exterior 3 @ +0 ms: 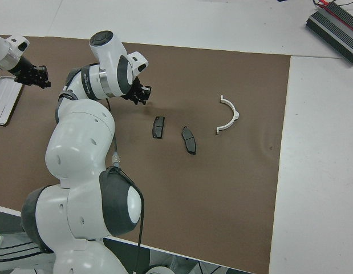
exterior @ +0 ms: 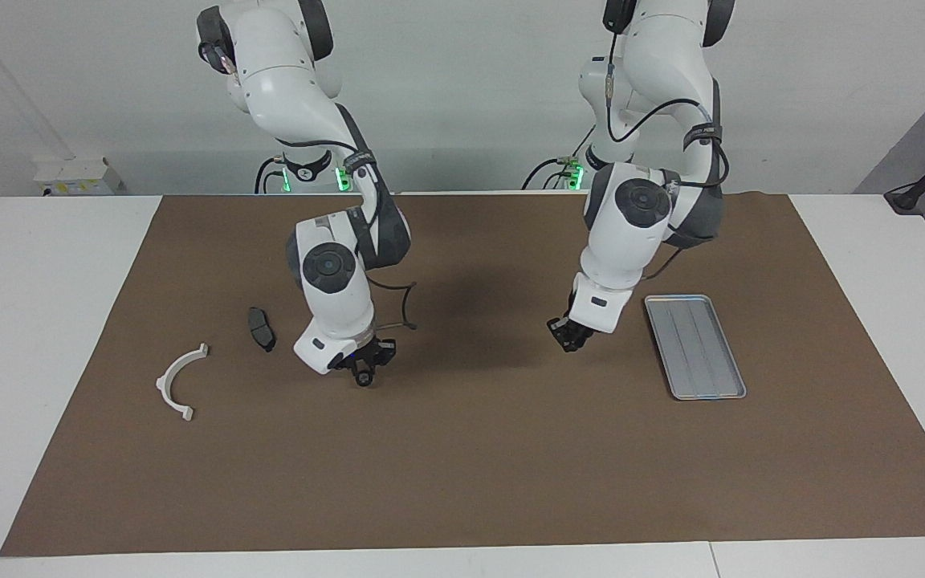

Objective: Place bearing gear from tray to pile
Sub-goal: 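Lift the second bearing with the left gripper while the right gripper carries the first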

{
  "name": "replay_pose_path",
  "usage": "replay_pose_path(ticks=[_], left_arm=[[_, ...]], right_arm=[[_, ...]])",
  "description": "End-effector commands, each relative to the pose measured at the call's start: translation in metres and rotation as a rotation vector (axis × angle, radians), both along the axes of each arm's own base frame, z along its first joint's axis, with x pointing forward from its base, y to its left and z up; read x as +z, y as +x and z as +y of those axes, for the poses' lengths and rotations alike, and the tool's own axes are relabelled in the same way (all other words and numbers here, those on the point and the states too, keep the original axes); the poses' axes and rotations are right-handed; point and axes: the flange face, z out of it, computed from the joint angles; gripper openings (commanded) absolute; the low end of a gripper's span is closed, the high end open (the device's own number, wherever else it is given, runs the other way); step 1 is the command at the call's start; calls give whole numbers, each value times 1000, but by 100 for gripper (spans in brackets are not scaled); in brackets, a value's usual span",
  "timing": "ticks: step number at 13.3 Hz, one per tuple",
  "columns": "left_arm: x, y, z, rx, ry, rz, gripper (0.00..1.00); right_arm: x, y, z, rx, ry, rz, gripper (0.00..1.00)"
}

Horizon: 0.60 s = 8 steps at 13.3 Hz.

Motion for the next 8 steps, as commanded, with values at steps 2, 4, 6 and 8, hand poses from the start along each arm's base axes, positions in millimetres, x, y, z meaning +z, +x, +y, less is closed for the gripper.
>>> replay_pose_path(ticks=[2,4,6,8], left_arm=[[-17,-21,-54,69,-23,-12,10],[-35,-39,-74,76,-7,16,10],[-47,-48,-78,71,2,29,10],[-61,-68,-91,68,12,44,10]], right_arm=[[31,16,-24,59,-23,-23,0],[32,23,-52,89,-21,-22,0],[32,28,-79,121,-14,-23,0],[33,34,-110,164,-5,-45,0]])
